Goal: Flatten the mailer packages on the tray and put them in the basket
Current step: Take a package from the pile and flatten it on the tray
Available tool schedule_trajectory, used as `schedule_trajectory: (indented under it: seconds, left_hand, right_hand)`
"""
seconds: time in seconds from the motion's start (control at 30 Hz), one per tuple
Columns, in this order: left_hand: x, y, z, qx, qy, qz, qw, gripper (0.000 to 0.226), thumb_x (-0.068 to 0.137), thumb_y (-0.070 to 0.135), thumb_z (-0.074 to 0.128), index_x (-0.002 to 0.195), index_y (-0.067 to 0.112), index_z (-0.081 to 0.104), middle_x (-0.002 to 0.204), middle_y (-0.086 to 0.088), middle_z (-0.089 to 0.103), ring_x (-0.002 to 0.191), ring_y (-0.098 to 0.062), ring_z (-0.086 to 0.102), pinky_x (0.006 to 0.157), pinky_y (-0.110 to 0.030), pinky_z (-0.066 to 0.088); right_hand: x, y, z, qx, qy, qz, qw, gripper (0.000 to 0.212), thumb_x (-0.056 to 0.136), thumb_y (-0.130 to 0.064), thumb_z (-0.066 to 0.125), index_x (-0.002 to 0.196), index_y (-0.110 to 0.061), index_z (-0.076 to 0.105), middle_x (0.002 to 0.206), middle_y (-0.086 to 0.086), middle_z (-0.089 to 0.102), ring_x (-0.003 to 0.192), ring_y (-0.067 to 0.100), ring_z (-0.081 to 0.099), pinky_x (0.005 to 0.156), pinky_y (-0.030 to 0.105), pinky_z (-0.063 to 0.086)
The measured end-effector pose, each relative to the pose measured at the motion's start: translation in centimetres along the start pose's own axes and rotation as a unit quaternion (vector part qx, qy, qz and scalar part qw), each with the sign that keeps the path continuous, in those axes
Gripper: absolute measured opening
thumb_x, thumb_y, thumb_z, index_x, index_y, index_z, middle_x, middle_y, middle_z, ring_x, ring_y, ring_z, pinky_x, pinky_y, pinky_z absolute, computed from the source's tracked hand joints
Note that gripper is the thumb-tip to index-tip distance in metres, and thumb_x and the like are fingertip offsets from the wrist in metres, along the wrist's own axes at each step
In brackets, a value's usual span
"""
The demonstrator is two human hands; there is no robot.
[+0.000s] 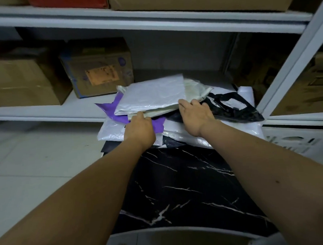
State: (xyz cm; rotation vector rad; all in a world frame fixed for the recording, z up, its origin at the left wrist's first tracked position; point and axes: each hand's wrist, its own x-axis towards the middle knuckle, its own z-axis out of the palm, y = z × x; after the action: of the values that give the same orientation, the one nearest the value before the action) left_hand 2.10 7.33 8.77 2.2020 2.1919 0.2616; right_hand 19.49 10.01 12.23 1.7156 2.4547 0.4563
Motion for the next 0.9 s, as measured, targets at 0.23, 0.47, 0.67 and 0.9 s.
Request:
schedule_trajectory:
  seconds: [0.23,0.47,0.67,0.9]
  left_hand:
    - [-2.5,0.5,-2.8,0.016,-0.039,-0.021,0.999,0.032,0.090,0.013,0.047,0.120,0.011,0.056,0.160,-0.008,-0.006,0.134,-0.031,0.030,0.097,-0.040,0.041]
    - [-6.7,1.0,-3.8,0.028,-0.089,0.001,0.996,0.058,0.089,0.004,0.044,0.145,0.009,0.032,0.161,0.001,-0.008,0.125,-0.032,0.043,0.102,-0.044,0.040]
    - [-12.8,0.6,-1.6,0.079,-0.159,0.030,0.984,0.056,0.092,0.004,0.041,0.146,0.004,0.027,0.160,-0.004,-0.008,0.127,-0.030,0.044,0.102,-0.044,0.040]
    - [-18.4,-2.6,0.6,0.133,-0.238,0.052,0.961,0.069,0.087,0.008,0.039,0.151,0.015,0.015,0.160,0.000,0.015,0.122,-0.031,0.048,0.089,-0.038,0.041]
  right_hand:
    - [-4.9,-1.7,-3.4,0.046,0.069,-0.061,0.995,0.069,0.088,-0.011,0.048,0.151,-0.008,0.021,0.157,-0.001,0.013,0.119,0.025,0.040,0.090,0.038,0.043]
    - [-12.4,-2.3,-4.4,0.105,0.114,-0.061,0.986,0.048,0.086,-0.008,0.050,0.134,-0.008,0.047,0.139,0.002,0.040,0.103,0.024,0.046,0.083,0.036,0.039]
    - [-18.7,-5.3,-3.3,0.082,0.105,-0.122,0.983,0.012,0.062,-0.008,0.072,0.070,-0.007,0.064,0.070,0.007,0.058,0.059,0.027,0.053,0.050,0.032,0.038]
    - [-24.6,-12.5,-1.0,0.012,-0.026,-0.232,0.972,0.009,0.078,-0.022,0.059,0.077,-0.019,0.067,0.080,0.001,0.058,0.073,0.020,0.056,0.059,0.029,0.030]
